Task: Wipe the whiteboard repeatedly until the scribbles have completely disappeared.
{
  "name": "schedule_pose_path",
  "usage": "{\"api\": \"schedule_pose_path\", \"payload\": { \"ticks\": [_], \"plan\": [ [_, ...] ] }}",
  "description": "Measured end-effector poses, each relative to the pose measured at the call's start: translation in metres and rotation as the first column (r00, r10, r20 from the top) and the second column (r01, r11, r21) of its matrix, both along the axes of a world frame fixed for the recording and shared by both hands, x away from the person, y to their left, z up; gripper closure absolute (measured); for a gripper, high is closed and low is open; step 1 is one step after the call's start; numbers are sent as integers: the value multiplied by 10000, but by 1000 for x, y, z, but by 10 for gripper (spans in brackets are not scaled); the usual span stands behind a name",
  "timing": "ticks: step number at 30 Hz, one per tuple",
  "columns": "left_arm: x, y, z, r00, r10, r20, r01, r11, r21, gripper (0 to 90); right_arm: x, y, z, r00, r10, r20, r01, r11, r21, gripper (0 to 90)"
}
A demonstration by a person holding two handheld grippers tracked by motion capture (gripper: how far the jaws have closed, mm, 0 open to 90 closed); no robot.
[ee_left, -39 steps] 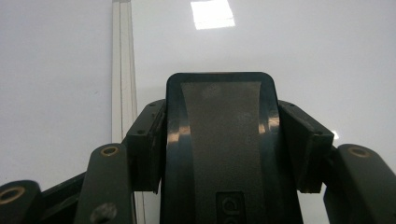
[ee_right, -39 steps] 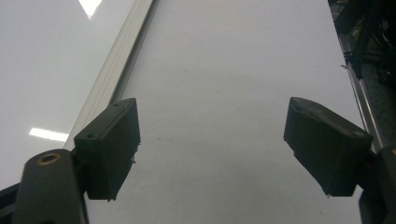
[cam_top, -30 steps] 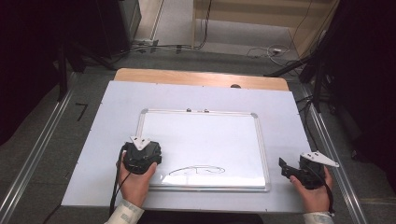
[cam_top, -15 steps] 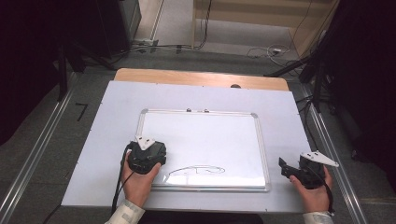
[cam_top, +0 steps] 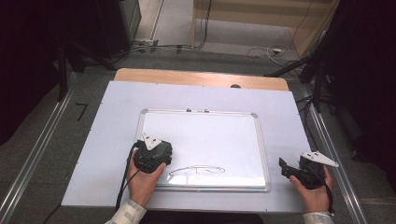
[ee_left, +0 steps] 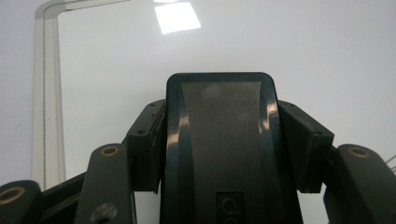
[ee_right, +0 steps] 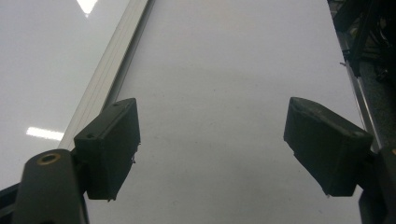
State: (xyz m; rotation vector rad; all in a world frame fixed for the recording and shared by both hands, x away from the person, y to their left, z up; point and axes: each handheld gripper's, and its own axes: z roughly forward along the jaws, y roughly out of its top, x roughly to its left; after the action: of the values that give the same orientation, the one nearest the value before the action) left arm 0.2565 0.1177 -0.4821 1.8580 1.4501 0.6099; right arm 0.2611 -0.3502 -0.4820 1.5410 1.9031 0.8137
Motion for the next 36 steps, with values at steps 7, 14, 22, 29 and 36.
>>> {"api": "schedule_pose_path", "payload": {
  "ticks": [7,14,22,29,36],
  "plan": [
    [7,-8,-6,9987,-480,-159,482,9988,114,408,-1,-1,0,10000,-41,-40,41,10000,26,173],
    [10,-13,-8,9976,-653,-244,660,9974,274,408,-2,-2,0,10000,-49,-21,49,10000,41,173],
    [11,-19,-11,9970,-747,-203,751,9969,221,408,-1,-2,0,10000,-23,47,23,10000,17,172],
    [12,-23,-14,9957,-887,-283,899,9950,445,409,-2,-2,0,10000,-5,57,5,10000,21,172],
    [12,-25,-14,9949,-968,-278,980,9941,455,410,-2,-2,0,10000,-34,63,34,10000,31,172]
  ]
}}
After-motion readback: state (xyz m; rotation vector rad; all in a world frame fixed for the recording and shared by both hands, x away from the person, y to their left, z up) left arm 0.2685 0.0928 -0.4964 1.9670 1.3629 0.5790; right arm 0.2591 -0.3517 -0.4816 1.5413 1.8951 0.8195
